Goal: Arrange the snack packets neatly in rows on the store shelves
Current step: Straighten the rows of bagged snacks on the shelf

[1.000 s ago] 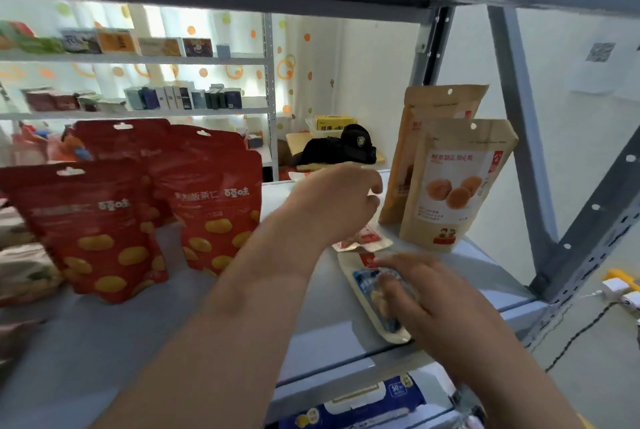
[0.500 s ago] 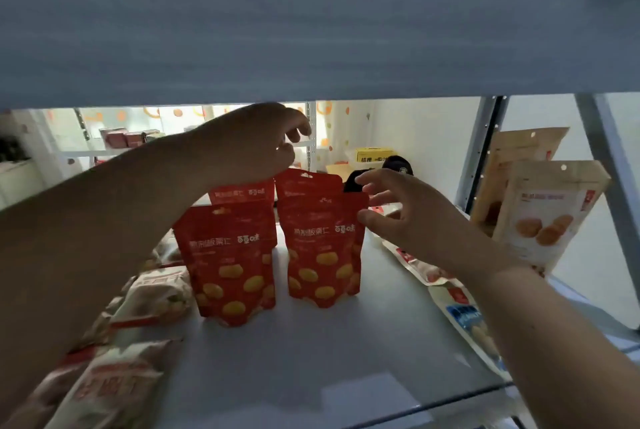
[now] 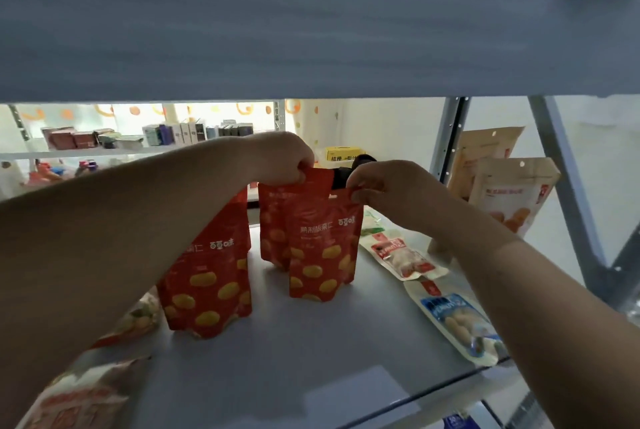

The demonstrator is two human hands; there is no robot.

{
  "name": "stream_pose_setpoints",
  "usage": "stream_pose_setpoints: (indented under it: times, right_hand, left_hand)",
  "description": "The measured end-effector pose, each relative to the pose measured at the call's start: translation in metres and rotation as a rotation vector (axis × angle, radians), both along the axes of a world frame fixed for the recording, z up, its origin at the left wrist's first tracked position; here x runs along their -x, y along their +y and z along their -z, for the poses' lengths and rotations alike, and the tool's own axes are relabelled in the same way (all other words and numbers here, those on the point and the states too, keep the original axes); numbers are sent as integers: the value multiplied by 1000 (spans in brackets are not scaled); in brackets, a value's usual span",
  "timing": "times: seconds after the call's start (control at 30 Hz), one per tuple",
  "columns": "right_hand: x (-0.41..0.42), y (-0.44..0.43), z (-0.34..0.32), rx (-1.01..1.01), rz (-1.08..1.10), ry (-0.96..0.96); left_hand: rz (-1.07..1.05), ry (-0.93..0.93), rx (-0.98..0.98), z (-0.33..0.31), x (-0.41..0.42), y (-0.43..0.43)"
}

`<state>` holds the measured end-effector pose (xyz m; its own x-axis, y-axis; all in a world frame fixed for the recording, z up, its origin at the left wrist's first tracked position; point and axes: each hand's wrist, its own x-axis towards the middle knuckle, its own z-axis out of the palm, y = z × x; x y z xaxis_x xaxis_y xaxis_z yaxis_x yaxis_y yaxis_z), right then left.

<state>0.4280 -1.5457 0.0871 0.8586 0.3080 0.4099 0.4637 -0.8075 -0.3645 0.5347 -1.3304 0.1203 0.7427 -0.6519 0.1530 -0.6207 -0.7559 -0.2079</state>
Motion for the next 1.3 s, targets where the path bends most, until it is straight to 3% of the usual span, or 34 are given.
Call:
stream_pose_setpoints:
  times: [0.37, 0.53, 0.63, 0.87, 1.1, 1.3]
  right_hand:
    - [-12, -24, 2, 35, 2, -23]
    - [-15, -27, 2, 10, -23, 4]
    - [-16, -25, 2, -27, -43, 35]
    - [-15, -24, 2, -4, -48, 19]
    - [-13, -28, 2, -8, -13, 23]
    - [-12, -24, 4, -22, 16, 40]
  left_hand:
    - [-66, 70, 59, 4, -4, -41]
    - [-93, 198, -52, -7, 1, -38]
    - [-89, 151, -84, -4, 3, -42]
    - [-89, 163, -4, 3, 3, -55]
    - [-132, 385, 191, -11, 3, -35]
    - [-125, 241, 132, -4, 8, -34]
